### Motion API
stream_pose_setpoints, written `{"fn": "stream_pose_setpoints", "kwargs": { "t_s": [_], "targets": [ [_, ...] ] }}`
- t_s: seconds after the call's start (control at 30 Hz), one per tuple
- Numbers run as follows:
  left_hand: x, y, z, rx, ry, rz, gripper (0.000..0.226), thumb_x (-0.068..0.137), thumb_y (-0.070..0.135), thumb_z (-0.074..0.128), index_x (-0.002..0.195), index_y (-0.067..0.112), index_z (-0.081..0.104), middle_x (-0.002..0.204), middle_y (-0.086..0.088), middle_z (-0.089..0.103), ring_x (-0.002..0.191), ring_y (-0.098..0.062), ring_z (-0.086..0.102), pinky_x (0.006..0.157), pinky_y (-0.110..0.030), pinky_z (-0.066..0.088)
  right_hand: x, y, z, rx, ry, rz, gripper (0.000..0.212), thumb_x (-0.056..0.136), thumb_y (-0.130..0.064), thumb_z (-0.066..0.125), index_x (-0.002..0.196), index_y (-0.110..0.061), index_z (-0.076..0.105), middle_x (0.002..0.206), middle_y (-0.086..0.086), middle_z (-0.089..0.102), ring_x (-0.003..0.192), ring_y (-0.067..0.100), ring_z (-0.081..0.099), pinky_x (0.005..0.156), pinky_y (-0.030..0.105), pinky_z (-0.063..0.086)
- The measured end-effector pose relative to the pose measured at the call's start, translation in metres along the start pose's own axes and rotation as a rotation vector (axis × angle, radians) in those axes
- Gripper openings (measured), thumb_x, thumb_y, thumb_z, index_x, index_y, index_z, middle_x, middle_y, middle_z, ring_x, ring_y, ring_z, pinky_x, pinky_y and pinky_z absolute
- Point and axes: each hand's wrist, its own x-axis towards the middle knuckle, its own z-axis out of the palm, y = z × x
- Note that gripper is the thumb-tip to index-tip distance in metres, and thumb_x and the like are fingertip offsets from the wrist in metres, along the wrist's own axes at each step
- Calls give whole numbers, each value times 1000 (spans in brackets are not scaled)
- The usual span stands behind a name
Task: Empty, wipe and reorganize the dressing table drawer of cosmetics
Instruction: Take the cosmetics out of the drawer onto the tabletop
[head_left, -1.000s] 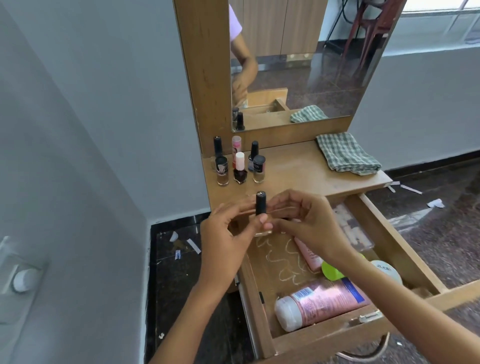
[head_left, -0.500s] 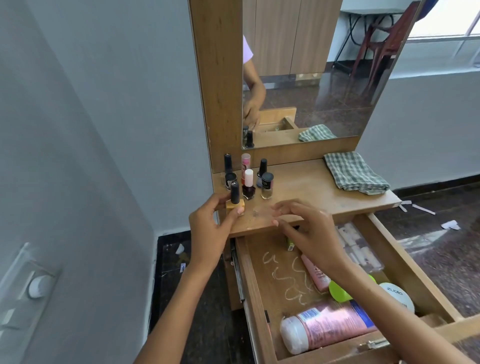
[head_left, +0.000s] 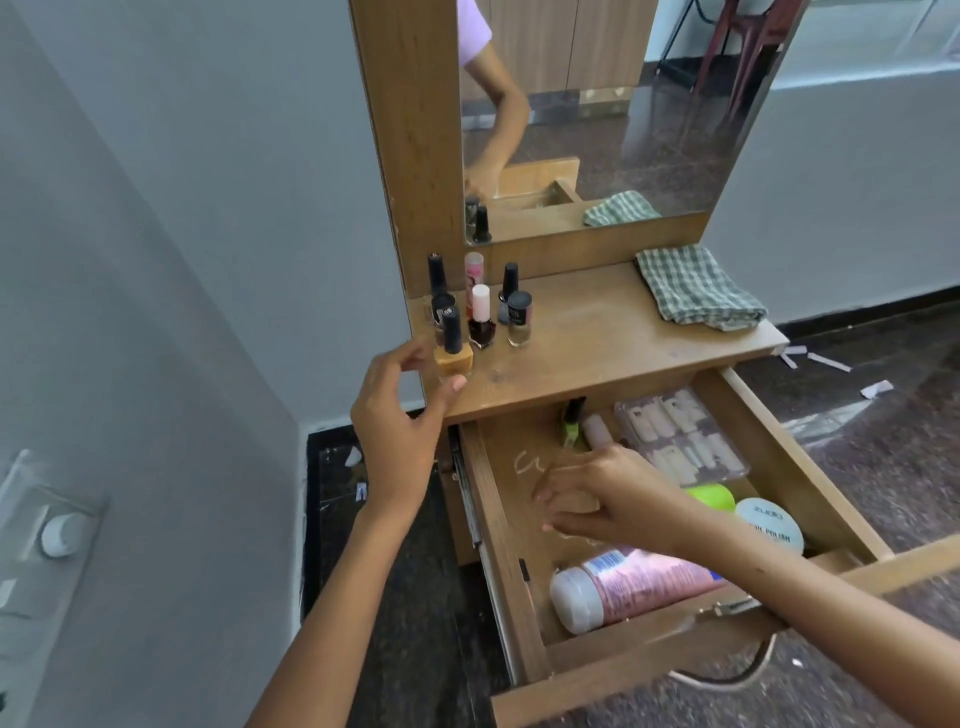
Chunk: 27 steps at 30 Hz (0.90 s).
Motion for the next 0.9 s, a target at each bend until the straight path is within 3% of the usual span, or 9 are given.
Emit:
{"fn": "stream_pose_setpoints", "kwargs": {
  "t_s": [0.1,0.17,0.23,0.33,0.4,0.53,0.67,0.8,0.9],
  "targets": [
    [-24,12,-8,40,18,76,28,82,22,70,105,9,60,100,4,59,94,-9,55,84,-19,42,-2,-3,14,-75,-165,4,16,79,-35,66,93,-30,70,93,-10,72,80,13,67,70,32,52],
    [-41,13,-12,97,-154,137,24,86,27,65,106,14,62,105,5,60,100,-10,55,88,-30,42,-1,-5,17,0,-255,-43,16,79,-21,66,92,-29,70,92,-7,72,77,16,67,62,31,50],
    [-55,7,-17,199,-380,200,28,88,33,59,111,18,65,117,7,61,114,-8,52,98,-37,37,1,-6,20,25,-325,-87,22,82,-17,64,100,-27,69,97,-5,71,82,17,67,67,34,54],
    [-66,-6,-21,316,-678,272,44,89,44,43,122,21,59,138,4,47,133,-7,33,109,-39,22,5,-4,22,50,-367,-66,25,81,-16,65,102,-27,71,94,-5,73,82,19,68,71,36,55],
    [-70,-11,-22,365,-775,279,51,90,48,35,130,20,50,143,4,36,136,-4,24,112,-40,16,9,-4,23,39,-415,-72,25,82,-13,65,103,-24,72,96,-5,74,85,18,69,72,32,55],
    [-75,-12,-24,390,-797,241,53,91,48,30,136,22,41,145,9,30,136,1,19,112,-31,12,11,0,25,-73,-458,-185,29,85,-10,61,107,-28,70,108,-6,68,95,21,64,67,30,49],
    [-80,-11,-25,371,-805,227,53,91,49,31,137,24,40,146,12,28,136,4,17,111,-30,12,8,8,24,-153,-461,-259,18,81,-13,64,94,-25,70,104,-6,65,93,19,63,59,28,49],
    [-84,-11,-27,368,-806,228,53,91,50,31,137,26,40,146,12,28,135,7,15,111,-29,12,7,18,17,-125,-407,-207,20,82,-12,64,99,-22,70,105,-7,68,96,16,64,69,37,54],
    [-86,-9,-28,365,-800,229,52,91,50,32,136,26,41,146,13,29,135,8,15,111,-28,12,3,28,-1,-42,-339,-93,20,84,-13,67,102,-22,70,97,-14,69,89,12,65,79,23,47]
  ]
}}
